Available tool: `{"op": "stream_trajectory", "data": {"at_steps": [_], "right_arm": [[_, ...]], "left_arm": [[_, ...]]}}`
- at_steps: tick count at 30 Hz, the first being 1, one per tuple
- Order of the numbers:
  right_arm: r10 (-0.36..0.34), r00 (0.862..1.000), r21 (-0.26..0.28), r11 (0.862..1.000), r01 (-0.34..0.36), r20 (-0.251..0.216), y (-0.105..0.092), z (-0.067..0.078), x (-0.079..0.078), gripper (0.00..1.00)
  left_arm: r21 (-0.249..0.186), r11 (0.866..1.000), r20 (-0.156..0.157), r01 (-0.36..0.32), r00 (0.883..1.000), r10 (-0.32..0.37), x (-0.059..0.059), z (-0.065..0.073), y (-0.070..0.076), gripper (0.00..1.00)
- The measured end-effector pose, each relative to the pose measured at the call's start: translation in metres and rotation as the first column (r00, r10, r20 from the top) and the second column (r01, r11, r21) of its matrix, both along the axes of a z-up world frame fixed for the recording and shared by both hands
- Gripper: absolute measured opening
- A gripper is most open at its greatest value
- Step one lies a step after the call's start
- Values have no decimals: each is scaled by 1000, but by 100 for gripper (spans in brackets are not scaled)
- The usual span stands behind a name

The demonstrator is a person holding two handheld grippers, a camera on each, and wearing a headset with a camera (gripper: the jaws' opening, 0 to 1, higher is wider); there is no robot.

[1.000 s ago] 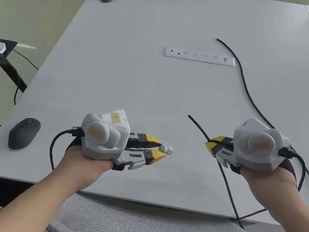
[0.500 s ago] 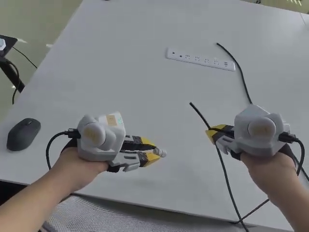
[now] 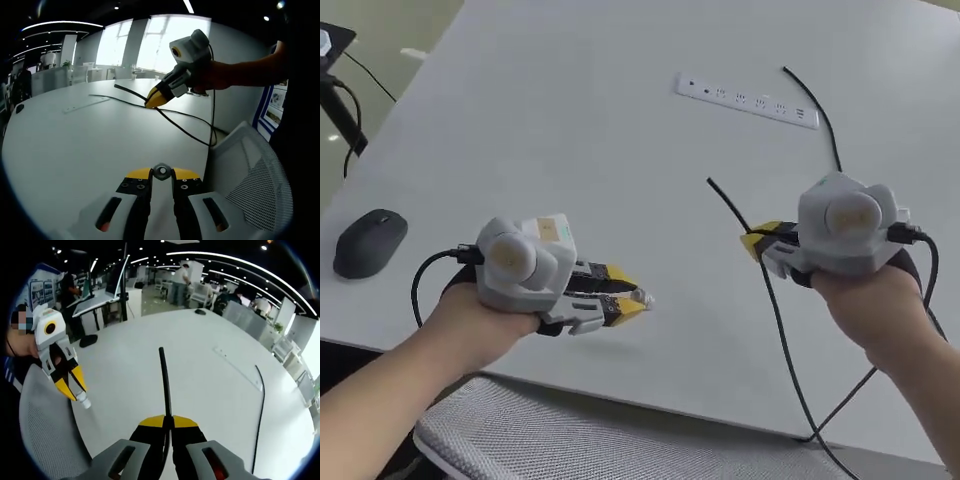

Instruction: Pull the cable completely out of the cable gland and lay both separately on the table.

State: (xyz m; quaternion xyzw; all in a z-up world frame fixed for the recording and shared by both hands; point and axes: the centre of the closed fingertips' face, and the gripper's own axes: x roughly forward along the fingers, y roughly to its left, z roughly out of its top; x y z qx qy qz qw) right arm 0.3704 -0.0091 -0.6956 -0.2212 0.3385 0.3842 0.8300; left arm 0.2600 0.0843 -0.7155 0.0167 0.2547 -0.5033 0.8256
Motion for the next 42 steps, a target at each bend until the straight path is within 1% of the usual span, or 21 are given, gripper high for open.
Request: {"op": "stream_trajectory", "data": {"at_steps": [4, 6, 11, 13, 14, 15, 17, 19, 23, 26, 28, 29, 31, 33, 35, 36, 39, 42], "right_arm": [[3, 1000, -12, 1000, -3, 3, 8, -4, 6, 0], [15, 1000, -45, 999, -14, 13, 10, -10, 10, 0], [14, 1000, -54, 998, -13, 5, 20, -18, 19, 0], [7, 1000, -52, 999, -7, -5, 25, -22, 22, 0], [-12, 1000, -34, 999, 12, -22, 27, -23, 22, 0], [-24, 999, -3, 1000, 24, -29, 33, -22, 24, 0], [-11, 1000, -12, 1000, 10, -13, 38, -23, 27, 0], [-2, 1000, -16, 1000, 2, -17, 44, -28, 28, 0], [15, 1000, -13, 1000, -15, -26, 57, -35, 28, 0], [23, 999, 0, 1000, -23, -37, 67, -39, 28, 0], [32, 999, 0, 999, -33, -31, 71, -40, 28, 0], [37, 998, 5, 999, -37, -40, 74, -42, 28, 0], [50, 998, -1, 999, -50, -46, 79, -47, 27, 0], [64, 996, -4, 998, -64, -55, 84, -52, 26, 0], [81, 995, -8, 997, -81, -58, 88, -55, 25, 0], [91, 994, -10, 996, -91, -60, 91, -57, 24, 0], [123, 989, -11, 992, -124, -75, 101, -63, 20, 0], [157, 983, -27, 987, -160, -91, 109, -71, 14, 0]], "left_arm": [[-7, 1000, -6, -4, 1000, 4, 0, -2, 5, 16], [-11, 1000, -6, -6, 1000, 6, 0, -3, 8, 16], [-16, 1000, -8, -4, 1000, 4, 0, -5, 13, 16], [-20, 1000, -11, -5, 1000, 5, 0, -5, 16, 16], [-20, 1000, -10, -5, 1000, 5, 0, -6, 17, 16], [-18, 1000, -10, -5, 1000, 5, 1, -7, 19, 16], [-17, 1000, -12, -8, 1000, 8, 2, -9, 23, 16], [-18, 1000, -20, -14, 1000, 13, 1, -13, 28, 16], [3, 1000, -28, -12, 1000, 12, -1, -22, 36, 16], [0, 1000, -38, -28, 999, 28, 0, -27, 43, 16], [-4, 999, -43, -38, 998, 38, 1, -29, 46, 16], [-4, 999, -46, -44, 998, 43, 1, -30, 48, 16], [-4, 999, -45, -46, 998, 46, 1, -33, 49, 16], [-1, 999, -52, -49, 997, 49, 1, -36, 51, 16], [-1, 999, -48, -51, 998, 51, 1, -37, 52, 16], [-2, 999, -53, -54, 997, 54, 1, -37, 53, 16], [-3, 999, -56, -54, 997, 53, 0, -38, 52, 16], [3, 999, -58, -53, 997, 53, 0, -42, 53, 16]]}}
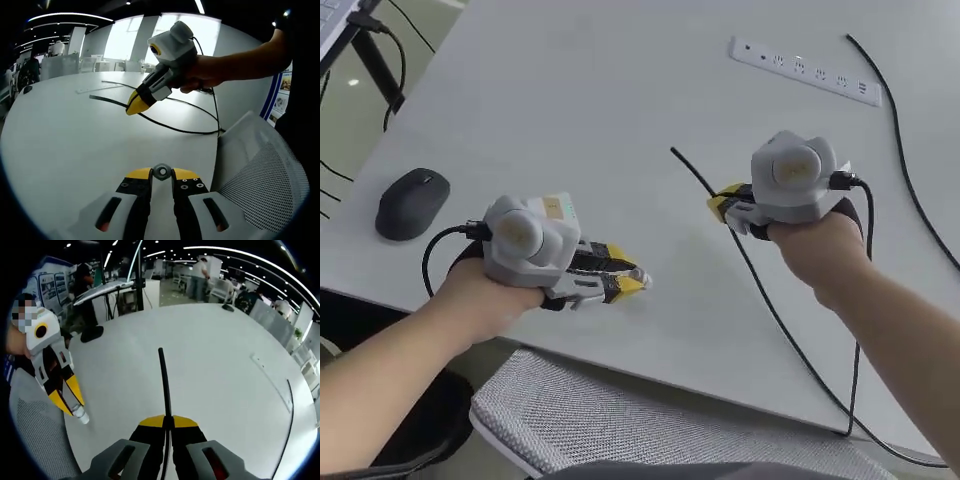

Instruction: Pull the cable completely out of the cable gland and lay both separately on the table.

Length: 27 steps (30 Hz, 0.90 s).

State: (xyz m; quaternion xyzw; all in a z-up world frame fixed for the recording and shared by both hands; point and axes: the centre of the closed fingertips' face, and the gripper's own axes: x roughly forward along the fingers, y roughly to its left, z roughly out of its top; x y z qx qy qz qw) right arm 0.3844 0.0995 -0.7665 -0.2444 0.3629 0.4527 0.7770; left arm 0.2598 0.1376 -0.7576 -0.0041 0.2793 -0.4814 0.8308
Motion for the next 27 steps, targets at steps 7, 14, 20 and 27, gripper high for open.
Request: {"op": "stream_trajectory", "data": {"at_steps": [7, 14, 20, 27], "right_arm": [[84, 996, -53, 995, -85, -23, 14, -21, -15, 0], [139, 989, -73, 987, -142, -41, 26, -36, -25, 0], [183, 982, -83, 979, -186, -45, 33, -44, -32, 0], [224, 973, -104, 968, -228, -53, 37, -51, -39, 0]], "left_arm": [[-4, 1000, 21, 5, 1000, -5, 2, -8, 3, 16], [-4, 1000, 11, 6, 1000, -6, 1, -18, 7, 16], [-6, 1000, 6, 8, 1000, -8, 0, -26, 9, 16], [-1, 1000, -3, 16, 1000, -16, -4, -33, 10, 16]]}}
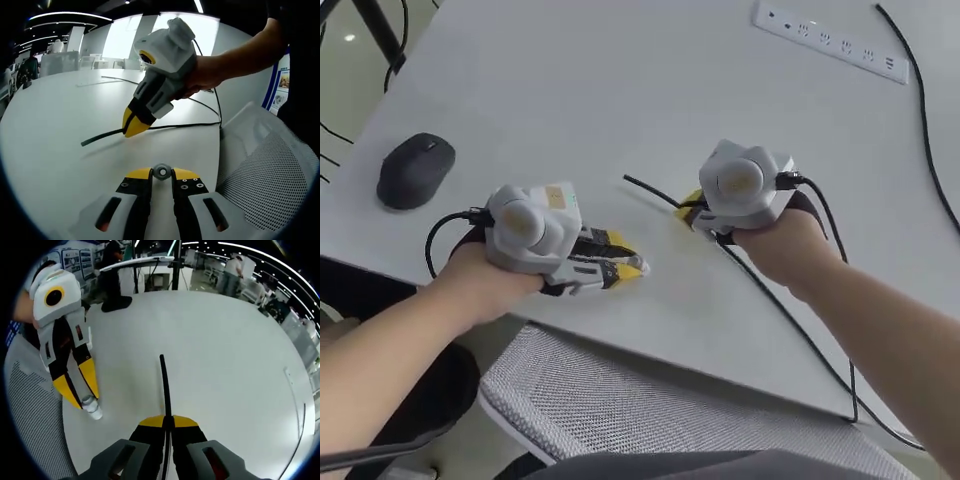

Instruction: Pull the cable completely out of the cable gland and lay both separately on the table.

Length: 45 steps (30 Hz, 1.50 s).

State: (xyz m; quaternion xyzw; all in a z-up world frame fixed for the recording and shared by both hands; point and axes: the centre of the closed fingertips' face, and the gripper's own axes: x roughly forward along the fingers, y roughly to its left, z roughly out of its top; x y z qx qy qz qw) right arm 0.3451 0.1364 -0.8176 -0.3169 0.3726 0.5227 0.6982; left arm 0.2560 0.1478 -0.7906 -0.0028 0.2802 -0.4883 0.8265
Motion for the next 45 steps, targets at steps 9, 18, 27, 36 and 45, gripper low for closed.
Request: {"op": "stream_trajectory", "data": {"at_steps": [9, 18, 27, 36, 45], "right_arm": [[-1, 1000, 8, 1000, 1, -10, 2, -4, 0, 0], [2, 1000, 24, 1000, -2, -9, 6, -4, 1, 0], [-3, 1000, 28, 1000, 4, -20, 6, -4, 2, 0], [-20, 999, 39, 999, 21, -29, 6, -4, 2, 0], [-15, 1000, 39, 999, 16, -25, 6, -3, 1, 0]], "left_arm": [[8, 1000, -7, -4, 1000, 4, 0, -10, 4, 16], [24, 1000, -19, -3, 1000, 3, -2, -18, 6, 16], [-2, 999, -34, -37, 999, 37, 0, -18, 7, 16], [1, 999, -37, -36, 999, 36, 0, -17, 7, 16], [-12, 999, -45, -44, 998, 44, 0, -14, 4, 18]]}}
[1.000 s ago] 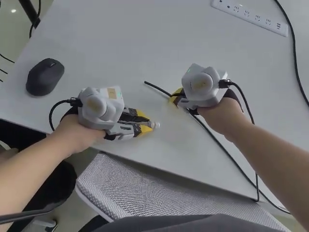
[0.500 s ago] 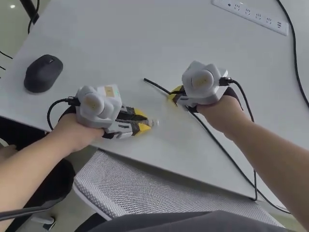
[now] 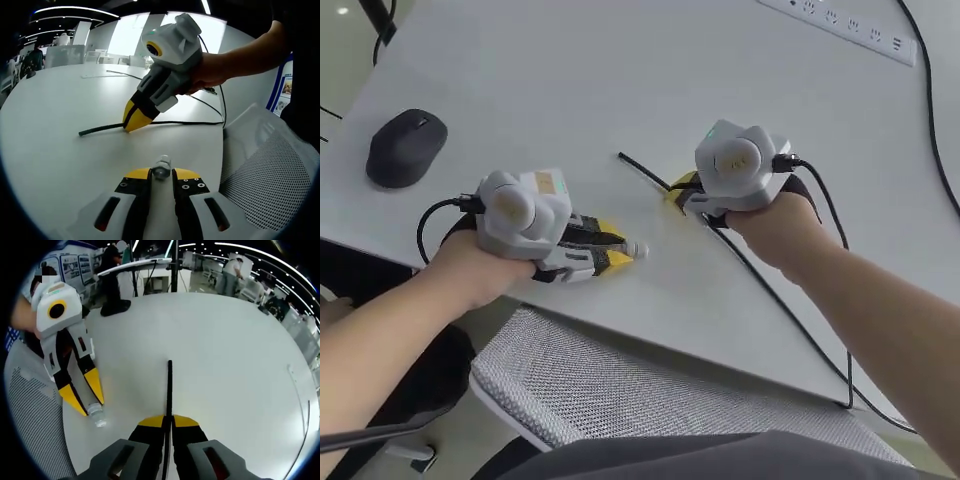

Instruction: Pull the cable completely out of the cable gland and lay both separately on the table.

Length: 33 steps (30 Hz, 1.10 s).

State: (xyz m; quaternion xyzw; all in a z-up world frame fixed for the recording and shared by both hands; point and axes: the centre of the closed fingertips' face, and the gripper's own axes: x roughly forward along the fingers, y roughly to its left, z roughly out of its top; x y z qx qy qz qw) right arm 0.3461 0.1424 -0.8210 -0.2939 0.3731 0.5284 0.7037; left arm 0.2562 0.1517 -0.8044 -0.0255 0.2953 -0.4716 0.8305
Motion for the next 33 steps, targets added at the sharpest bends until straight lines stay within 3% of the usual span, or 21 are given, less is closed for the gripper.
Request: {"op": "stream_trajectory", "data": {"at_steps": [14, 19, 23, 33], "right_arm": [[-41, 999, 9, 999, 41, 9, -3, 7, 7, 14], [-48, 998, 53, 998, 46, 46, 0, 26, 10, 16], [-52, 996, 72, 996, 47, 73, -4, 40, 11, 24], [-123, 991, 144, 983, 113, 61, -24, 76, 4, 31]], "left_arm": [[2, 1000, -2, -6, 1000, 6, 2, -1, 1, 24], [-2, 1000, -8, -10, 1000, 10, 1, 0, 2, 27], [-11, 1000, -10, -16, 1000, 16, 0, 2, 3, 30], [-21, 1000, -11, -18, 1000, 17, -4, 11, 3, 37]]}}
